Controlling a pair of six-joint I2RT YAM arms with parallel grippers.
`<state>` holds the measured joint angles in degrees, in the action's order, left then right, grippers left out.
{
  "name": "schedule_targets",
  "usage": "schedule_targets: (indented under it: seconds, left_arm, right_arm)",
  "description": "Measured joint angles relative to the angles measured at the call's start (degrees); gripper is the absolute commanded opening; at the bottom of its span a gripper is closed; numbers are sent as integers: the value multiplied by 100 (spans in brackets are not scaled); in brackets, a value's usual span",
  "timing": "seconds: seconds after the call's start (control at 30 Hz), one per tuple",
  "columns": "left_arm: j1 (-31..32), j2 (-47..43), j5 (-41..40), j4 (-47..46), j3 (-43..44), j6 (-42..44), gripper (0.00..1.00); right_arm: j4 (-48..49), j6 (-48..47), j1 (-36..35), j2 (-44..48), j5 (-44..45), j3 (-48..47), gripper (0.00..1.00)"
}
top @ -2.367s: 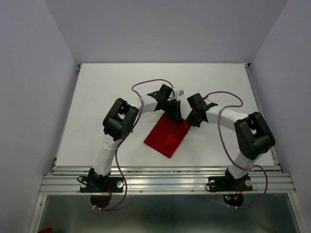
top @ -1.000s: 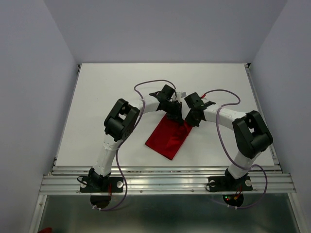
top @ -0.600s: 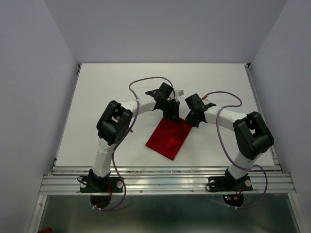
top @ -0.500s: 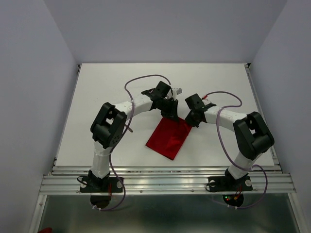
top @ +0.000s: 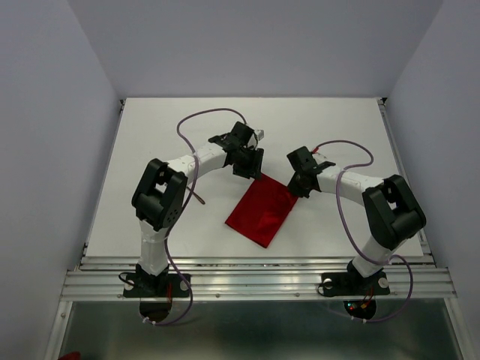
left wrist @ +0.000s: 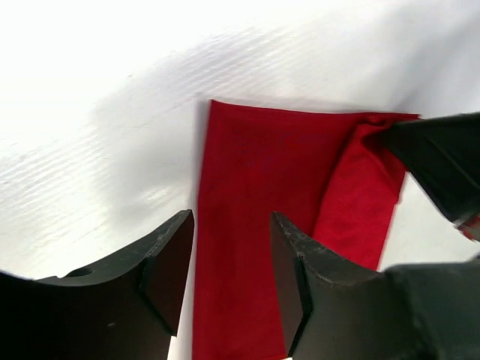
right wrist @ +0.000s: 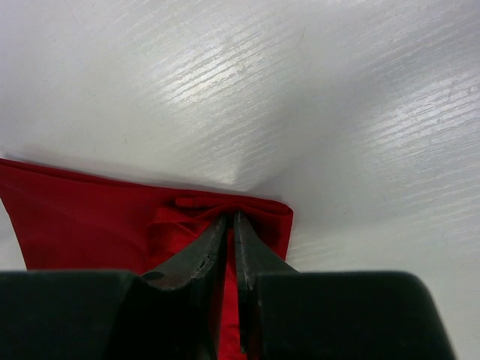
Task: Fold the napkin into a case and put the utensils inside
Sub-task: Pick up the 2/3-rectangle-folded napkin from the center of the board.
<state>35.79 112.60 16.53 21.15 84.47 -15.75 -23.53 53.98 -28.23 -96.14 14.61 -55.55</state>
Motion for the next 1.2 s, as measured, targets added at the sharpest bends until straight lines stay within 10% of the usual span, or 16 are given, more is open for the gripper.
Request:
schedule_targets:
  seconds: [0.6, 0.8, 0.97, 1.2]
  left_arm:
    - [9, 866, -295, 321, 605, 372, 57]
    - [11, 940, 155, 162, 603, 304, 38]
    - [13, 992, 527, 31, 544, 166, 0]
    - [15, 903, 763, -365, 210, -136, 0]
  right_arm:
    - [-4, -378, -2, 22, 4, 13, 15]
    - [4, -424, -4, 22, 9, 13, 15]
    - [15, -422, -4, 11, 52, 13, 15]
    - [50, -295, -13, 2, 101, 28, 14]
